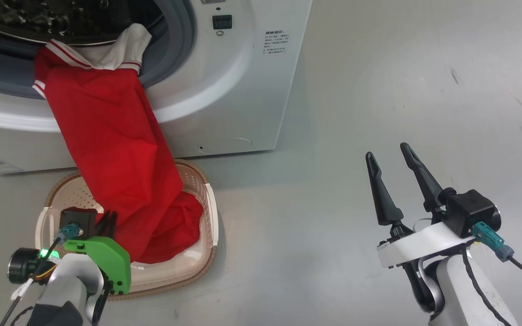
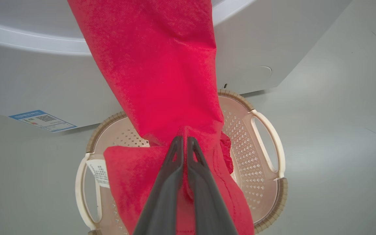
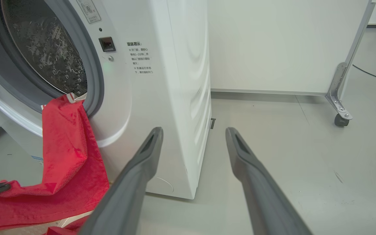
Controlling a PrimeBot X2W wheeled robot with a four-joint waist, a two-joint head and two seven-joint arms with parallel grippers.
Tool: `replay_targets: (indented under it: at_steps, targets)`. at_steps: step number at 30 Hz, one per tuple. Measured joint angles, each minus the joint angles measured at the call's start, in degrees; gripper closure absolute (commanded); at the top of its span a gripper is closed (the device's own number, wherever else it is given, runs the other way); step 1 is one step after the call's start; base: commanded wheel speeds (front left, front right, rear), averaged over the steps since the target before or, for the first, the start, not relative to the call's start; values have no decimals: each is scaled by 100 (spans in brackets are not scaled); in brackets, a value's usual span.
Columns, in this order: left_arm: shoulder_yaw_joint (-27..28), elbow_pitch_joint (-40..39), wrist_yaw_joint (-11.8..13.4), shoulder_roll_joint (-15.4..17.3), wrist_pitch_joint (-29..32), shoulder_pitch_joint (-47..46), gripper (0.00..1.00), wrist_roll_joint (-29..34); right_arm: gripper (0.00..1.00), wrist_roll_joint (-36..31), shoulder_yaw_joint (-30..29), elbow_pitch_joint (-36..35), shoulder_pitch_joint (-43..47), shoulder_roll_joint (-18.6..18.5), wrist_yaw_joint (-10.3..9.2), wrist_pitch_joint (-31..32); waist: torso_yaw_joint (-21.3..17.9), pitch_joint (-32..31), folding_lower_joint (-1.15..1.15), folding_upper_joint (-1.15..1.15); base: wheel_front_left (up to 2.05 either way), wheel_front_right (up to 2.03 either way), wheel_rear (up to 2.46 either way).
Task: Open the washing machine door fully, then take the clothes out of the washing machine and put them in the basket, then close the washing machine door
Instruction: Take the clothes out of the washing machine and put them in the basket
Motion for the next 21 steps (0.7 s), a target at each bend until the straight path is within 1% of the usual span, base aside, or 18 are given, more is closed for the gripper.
replay_targets:
  at_steps: [2, 10, 12, 15, 21]
  targets:
    - [-1, 130, 1, 12, 69, -109, 100, 4, 0, -23, 3, -15, -45, 0, 30, 0, -35, 110, 0, 0, 0, 0, 0]
    - [15, 723, 27, 49, 328, -387, 100, 18, 0, -32, 53, -49, -227, 0, 30, 0, -234, 525, 0, 0, 0, 0, 0]
    - [19, 834, 66, 64, 378, -470, 100, 18, 0, -31, 68, -65, -264, -1, 30, 0, -295, 620, 0, 0, 0, 0, 0]
    - [37, 1068, 77, 165, 397, -684, 100, 19, 0, -11, 86, -93, -359, -1, 30, 0, -457, 836, 0, 0, 0, 0, 0]
    - [43, 1363, 121, 176, 444, -849, 100, 30, 0, 30, 104, -103, -426, 0, 30, 0, -631, 1058, 0, 0, 0, 0, 0]
